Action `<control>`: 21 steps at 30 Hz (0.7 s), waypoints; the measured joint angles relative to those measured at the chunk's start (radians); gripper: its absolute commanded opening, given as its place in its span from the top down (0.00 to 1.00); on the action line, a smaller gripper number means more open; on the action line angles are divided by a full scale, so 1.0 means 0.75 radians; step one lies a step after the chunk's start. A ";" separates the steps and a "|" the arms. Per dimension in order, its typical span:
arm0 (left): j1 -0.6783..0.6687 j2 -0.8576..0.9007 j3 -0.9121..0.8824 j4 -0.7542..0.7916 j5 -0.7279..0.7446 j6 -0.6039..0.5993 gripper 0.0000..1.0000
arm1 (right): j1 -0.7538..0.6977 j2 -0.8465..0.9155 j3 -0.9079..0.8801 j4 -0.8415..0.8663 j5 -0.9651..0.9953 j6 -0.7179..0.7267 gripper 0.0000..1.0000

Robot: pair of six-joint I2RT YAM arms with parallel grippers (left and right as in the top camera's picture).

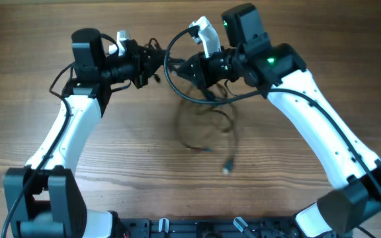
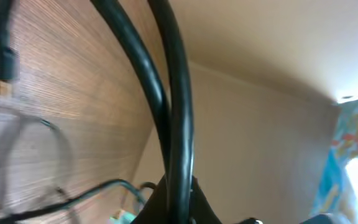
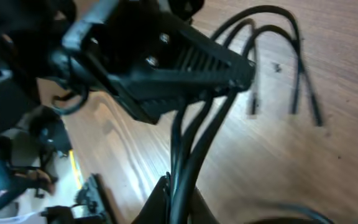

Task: Untangle cables

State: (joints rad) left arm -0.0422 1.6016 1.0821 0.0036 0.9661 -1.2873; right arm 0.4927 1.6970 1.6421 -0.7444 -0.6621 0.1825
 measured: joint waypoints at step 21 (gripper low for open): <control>0.149 0.018 -0.014 -0.261 -0.251 0.559 0.96 | 0.051 0.057 -0.045 -0.296 0.501 0.044 0.64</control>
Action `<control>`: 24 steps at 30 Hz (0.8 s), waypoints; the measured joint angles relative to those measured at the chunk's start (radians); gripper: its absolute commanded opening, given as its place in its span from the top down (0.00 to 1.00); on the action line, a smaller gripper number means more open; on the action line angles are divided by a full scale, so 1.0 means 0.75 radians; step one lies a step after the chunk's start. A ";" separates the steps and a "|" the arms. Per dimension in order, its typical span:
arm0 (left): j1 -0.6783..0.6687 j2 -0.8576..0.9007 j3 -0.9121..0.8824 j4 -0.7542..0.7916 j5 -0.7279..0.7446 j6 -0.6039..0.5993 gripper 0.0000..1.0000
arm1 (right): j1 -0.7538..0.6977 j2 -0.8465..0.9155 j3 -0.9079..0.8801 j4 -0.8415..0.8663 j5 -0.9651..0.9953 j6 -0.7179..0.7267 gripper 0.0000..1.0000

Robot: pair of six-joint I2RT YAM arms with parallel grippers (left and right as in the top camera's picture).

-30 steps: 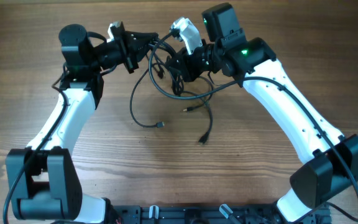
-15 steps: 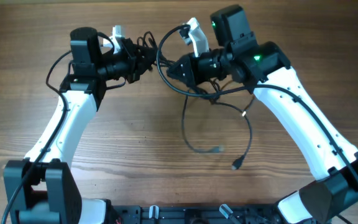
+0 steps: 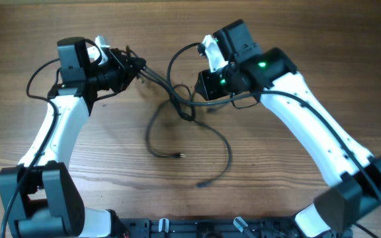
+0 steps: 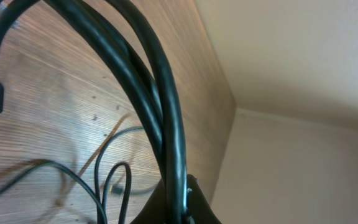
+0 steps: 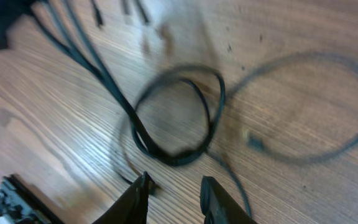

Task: Untangle cables

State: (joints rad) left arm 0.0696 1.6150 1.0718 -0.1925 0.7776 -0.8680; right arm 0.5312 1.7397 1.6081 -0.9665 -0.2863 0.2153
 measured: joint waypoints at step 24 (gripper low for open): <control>0.004 0.004 -0.002 -0.650 -0.827 -0.182 0.00 | 0.002 0.189 -0.065 0.143 -0.153 0.067 0.43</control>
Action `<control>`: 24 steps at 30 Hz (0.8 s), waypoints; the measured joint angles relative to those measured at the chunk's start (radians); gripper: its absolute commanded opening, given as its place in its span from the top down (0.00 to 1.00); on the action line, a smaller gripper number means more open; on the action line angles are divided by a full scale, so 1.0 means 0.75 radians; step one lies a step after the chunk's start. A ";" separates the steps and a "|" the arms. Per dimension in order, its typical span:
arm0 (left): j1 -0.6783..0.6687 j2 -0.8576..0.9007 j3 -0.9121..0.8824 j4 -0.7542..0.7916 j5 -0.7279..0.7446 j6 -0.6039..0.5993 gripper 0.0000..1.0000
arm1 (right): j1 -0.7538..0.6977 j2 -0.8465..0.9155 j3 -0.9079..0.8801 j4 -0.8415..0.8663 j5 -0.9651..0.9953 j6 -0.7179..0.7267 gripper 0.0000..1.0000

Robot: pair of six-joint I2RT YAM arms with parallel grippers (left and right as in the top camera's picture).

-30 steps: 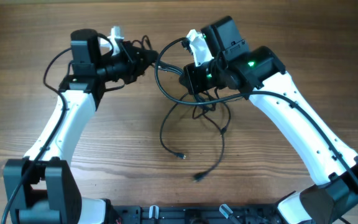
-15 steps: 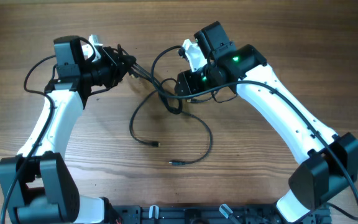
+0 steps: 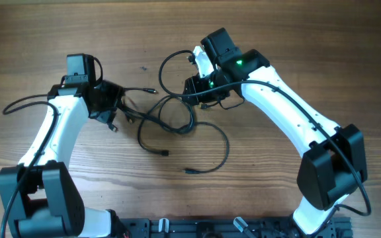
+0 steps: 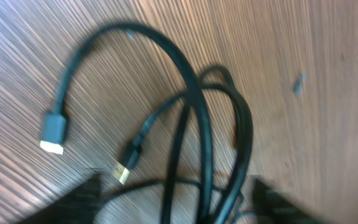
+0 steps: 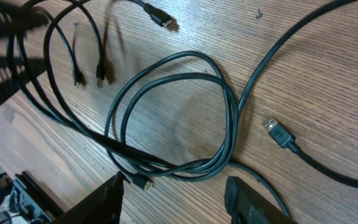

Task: Untangle cables

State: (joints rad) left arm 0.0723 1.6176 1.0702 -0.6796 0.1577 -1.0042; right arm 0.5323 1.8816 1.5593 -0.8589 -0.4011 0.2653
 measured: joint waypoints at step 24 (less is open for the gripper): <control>-0.841 -0.129 0.214 -0.358 -0.208 -0.381 0.51 | -0.301 0.000 0.000 -0.001 0.012 -0.034 0.35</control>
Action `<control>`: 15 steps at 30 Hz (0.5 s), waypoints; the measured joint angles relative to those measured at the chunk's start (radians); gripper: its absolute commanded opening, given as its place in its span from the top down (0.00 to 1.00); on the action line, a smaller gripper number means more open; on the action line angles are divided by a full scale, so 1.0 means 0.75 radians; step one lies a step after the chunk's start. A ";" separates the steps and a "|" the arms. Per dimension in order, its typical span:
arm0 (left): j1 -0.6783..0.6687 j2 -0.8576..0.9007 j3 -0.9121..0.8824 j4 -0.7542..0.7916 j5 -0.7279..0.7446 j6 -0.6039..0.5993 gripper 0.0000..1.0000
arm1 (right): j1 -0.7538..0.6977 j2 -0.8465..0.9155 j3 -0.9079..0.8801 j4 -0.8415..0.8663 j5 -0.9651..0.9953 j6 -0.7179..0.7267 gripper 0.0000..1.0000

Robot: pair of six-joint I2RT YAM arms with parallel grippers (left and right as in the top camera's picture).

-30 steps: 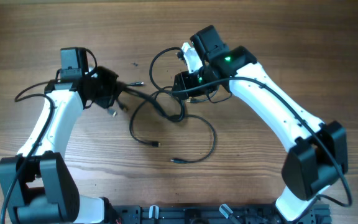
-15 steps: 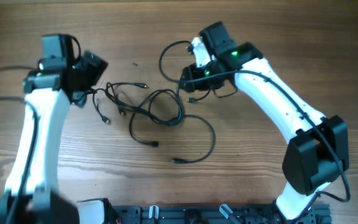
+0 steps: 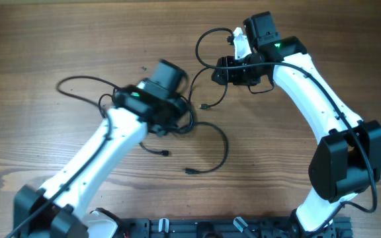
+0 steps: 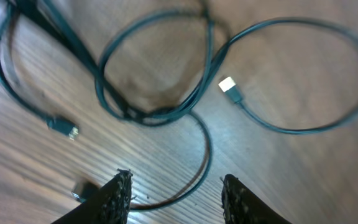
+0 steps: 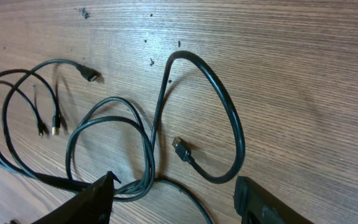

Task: Untangle cables

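Note:
Several black cables lie on the wooden table. Their tangle (image 3: 177,122) is at the centre, with overlapping loops (image 4: 148,93) and a white-tipped plug (image 4: 227,84). My left gripper (image 4: 176,180) hovers open over this tangle (image 3: 172,118), with nothing between its fingers. A thick cable loop (image 5: 216,118) with a plug (image 5: 180,147) reaches toward the far right. My right gripper (image 5: 174,183) is open above the table beside that loop (image 3: 218,71), holding nothing.
A thin cable (image 3: 78,84) trails off to the left of the tangle. Another curve (image 3: 217,152) runs toward the near side, ending in small plugs (image 3: 189,172). A black rail (image 3: 197,228) borders the near edge.
My left arm has moved from the left side of the table to above the central tangle. My right gripper has moved right, away from the tangle. The thick loop now lies farther right.
At first both grippers were shut on cable bundles held up over the far middle. Then the left still held its cables, farther left, while the right was open. Later both were open with the cables on the table. Now the left hovers over the tangle.

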State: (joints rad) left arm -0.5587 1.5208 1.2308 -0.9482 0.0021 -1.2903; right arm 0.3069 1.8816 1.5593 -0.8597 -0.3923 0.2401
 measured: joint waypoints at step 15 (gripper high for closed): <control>-0.167 0.282 -0.103 0.089 -0.207 -0.652 0.49 | 0.000 0.000 0.000 -0.024 0.000 -0.014 0.34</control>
State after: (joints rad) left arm -0.6842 1.7321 1.1538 -0.8814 -0.1532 -1.7794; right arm 0.3069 1.8816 1.5593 -0.8780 -0.3923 0.2298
